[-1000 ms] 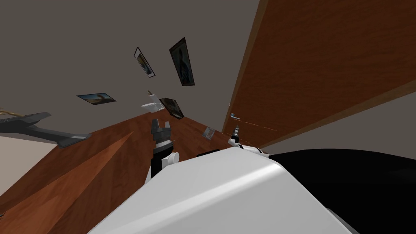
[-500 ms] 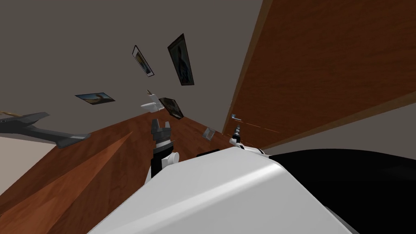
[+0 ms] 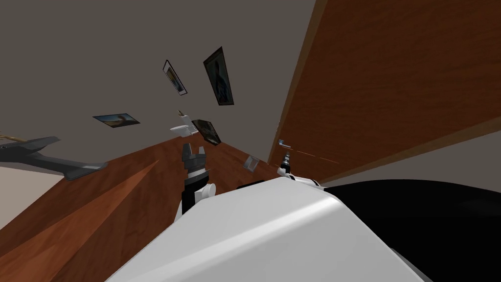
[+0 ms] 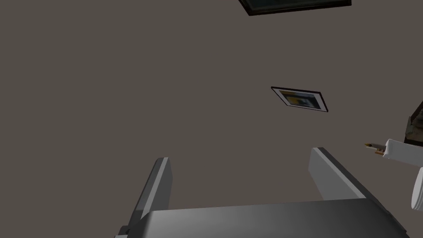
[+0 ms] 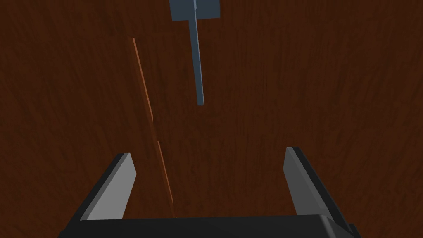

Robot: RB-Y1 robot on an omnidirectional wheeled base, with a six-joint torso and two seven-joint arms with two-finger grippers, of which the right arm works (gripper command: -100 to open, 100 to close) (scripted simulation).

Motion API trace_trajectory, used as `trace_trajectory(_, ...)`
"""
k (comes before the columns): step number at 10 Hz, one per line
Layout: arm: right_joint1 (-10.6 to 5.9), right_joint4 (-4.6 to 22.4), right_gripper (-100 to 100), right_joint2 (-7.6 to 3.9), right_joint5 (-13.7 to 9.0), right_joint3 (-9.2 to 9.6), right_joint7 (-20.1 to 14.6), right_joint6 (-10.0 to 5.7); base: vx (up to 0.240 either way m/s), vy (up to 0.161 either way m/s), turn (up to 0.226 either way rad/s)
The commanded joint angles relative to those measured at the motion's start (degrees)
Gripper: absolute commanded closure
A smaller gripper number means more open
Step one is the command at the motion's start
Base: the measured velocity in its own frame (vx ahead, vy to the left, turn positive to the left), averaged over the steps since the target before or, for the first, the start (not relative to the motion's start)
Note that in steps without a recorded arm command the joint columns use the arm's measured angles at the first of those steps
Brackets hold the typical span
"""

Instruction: Pull the door open

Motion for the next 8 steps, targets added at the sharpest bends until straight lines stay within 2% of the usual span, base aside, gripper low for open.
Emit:
trace_trajectory(1, -0.25, 0.99, -100, -0.50, 0.13, 0.04, -0.60, -0.42, 0.220, -0.092, 0.012)
trace_trajectory(8, 0.13, 0.98, -100, -0.98, 0.33, 0.03, -1.27, -0.28, 0.182, -0.083, 0.006)
